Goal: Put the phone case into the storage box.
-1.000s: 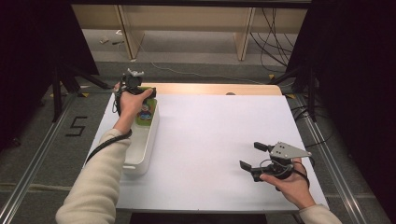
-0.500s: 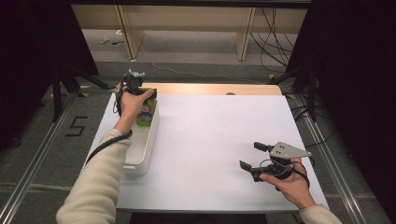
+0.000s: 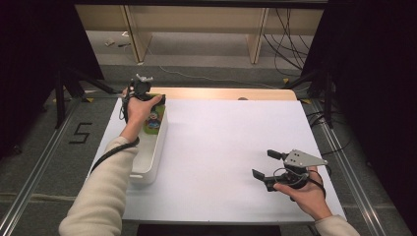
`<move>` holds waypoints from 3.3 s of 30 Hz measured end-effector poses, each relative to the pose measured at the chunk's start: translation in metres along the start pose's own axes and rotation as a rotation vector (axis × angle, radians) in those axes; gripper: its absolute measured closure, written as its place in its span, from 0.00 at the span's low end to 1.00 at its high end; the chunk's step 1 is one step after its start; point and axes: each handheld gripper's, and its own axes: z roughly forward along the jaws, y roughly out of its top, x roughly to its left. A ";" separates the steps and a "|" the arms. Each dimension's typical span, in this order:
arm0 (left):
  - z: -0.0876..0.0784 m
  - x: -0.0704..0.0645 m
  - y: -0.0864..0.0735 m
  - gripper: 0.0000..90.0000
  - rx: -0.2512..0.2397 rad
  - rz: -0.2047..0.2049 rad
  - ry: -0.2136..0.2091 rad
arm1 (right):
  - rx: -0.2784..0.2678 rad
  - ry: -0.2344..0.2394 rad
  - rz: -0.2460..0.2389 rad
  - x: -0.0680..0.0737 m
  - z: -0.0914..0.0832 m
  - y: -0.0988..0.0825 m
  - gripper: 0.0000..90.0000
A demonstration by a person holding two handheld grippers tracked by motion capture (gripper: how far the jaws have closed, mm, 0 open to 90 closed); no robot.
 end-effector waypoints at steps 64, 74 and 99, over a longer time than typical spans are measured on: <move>-0.018 -0.005 0.007 0.00 -0.070 -0.024 -0.088 | -0.002 0.001 -0.003 0.000 0.000 0.000 0.13; -0.027 -0.002 0.002 0.00 -0.077 -0.021 -0.103 | -0.002 0.001 -0.003 0.000 0.000 0.000 0.13; -0.062 -0.007 -0.008 0.02 -0.130 -0.032 -0.195 | -0.002 -0.004 -0.003 0.001 0.000 0.001 0.12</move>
